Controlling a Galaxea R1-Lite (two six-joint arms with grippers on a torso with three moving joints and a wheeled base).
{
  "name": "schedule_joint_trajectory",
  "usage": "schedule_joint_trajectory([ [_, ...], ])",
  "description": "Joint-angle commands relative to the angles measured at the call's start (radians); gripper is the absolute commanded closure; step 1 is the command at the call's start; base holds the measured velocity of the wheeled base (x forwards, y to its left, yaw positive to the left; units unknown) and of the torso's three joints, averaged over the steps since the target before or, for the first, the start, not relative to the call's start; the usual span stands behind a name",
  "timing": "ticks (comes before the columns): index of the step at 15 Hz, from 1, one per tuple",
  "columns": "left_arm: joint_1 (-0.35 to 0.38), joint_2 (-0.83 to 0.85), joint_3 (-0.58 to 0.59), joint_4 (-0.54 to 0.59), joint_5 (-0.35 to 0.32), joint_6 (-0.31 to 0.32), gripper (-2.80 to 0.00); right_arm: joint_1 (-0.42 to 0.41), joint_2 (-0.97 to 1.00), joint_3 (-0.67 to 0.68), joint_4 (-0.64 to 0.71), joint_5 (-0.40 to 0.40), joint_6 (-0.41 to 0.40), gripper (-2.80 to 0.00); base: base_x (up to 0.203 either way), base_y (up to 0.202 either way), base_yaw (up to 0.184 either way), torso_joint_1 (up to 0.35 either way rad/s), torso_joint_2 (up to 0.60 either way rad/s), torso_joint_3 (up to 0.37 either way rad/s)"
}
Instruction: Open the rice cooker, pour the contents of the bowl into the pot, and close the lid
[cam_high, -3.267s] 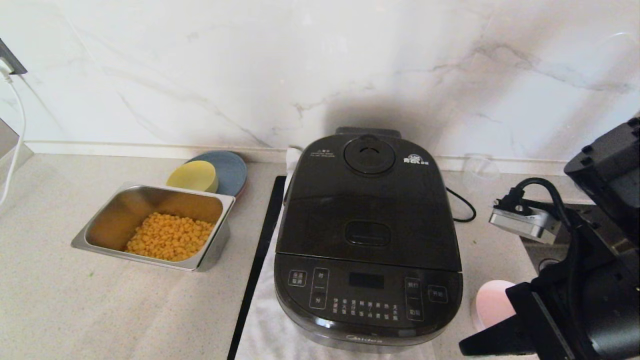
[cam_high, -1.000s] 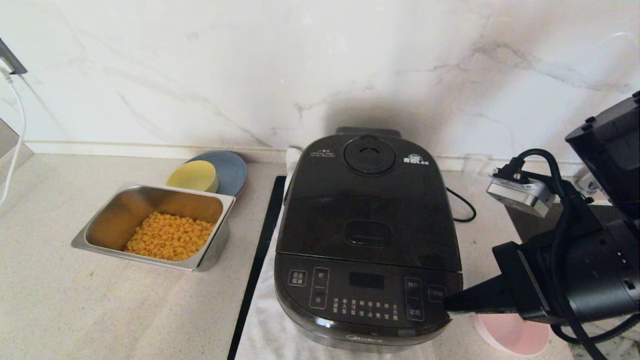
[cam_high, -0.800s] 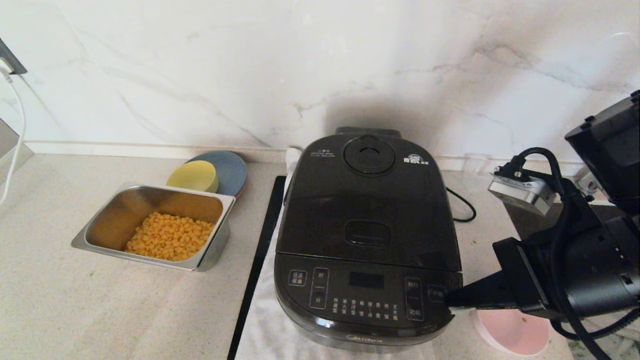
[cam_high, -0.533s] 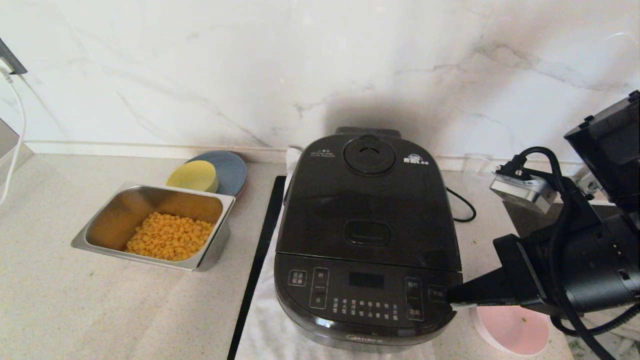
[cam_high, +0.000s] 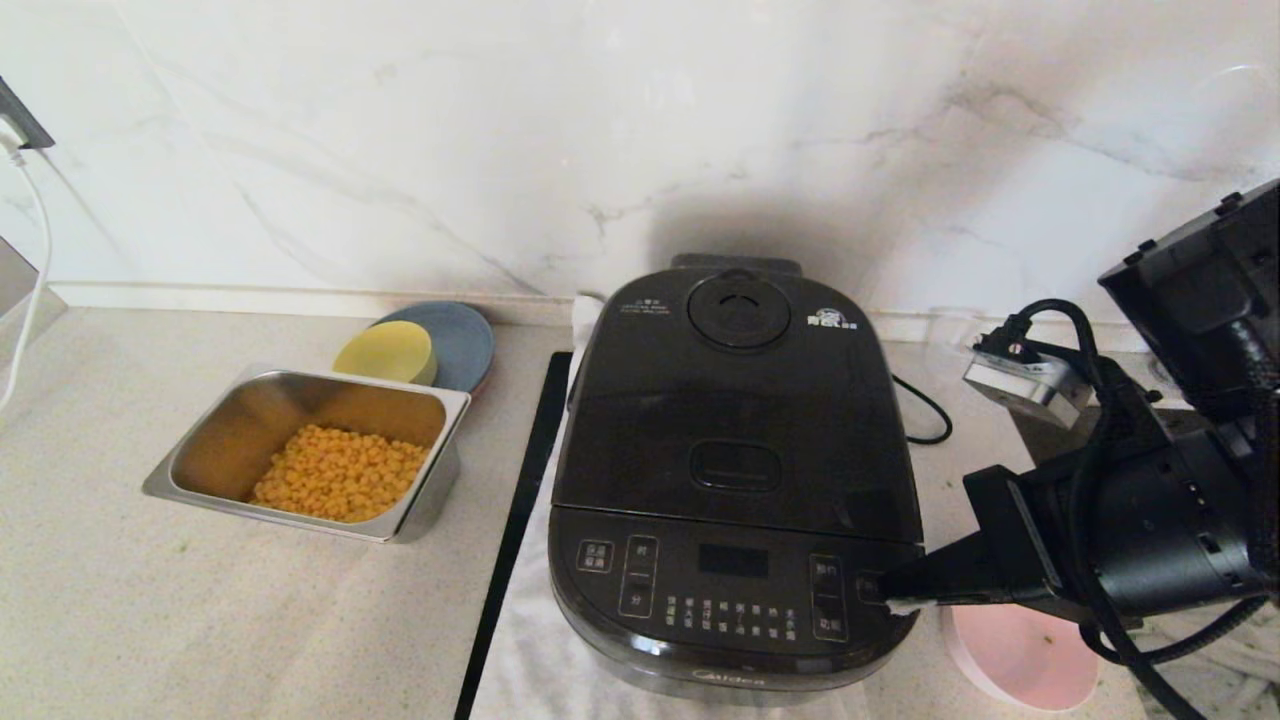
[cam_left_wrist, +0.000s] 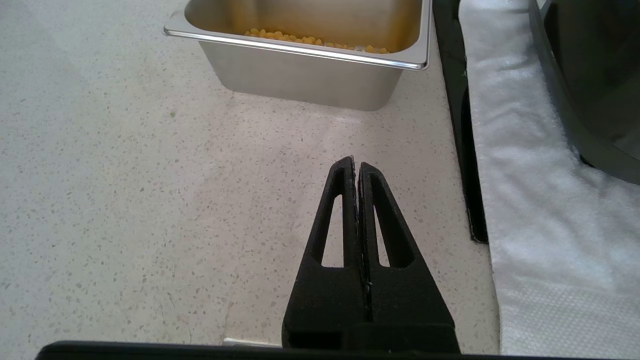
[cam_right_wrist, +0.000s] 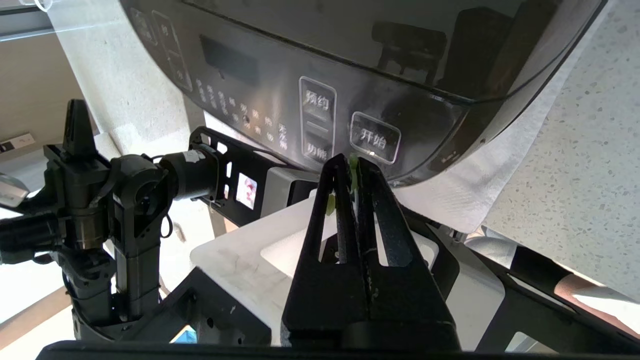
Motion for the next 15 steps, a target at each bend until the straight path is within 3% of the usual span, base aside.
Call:
schedule_joint_trajectory([
  [1, 0.000, -0.001, 0.008, 0.000, 0.000, 0.000, 0.00, -0.010, 0.013, -0.004, 0.003, 0.002, 0.003, 0.00, 0.000, 0.000, 0.000, 0.000, 0.00, 0.000],
  [15, 0.000, -0.001, 0.008, 0.000, 0.000, 0.000, 0.00, -0.011, 0.068, 0.021, -0.022, 0.007, 0.004, 0.00, 0.000, 0.000, 0.000, 0.000, 0.00, 0.000],
])
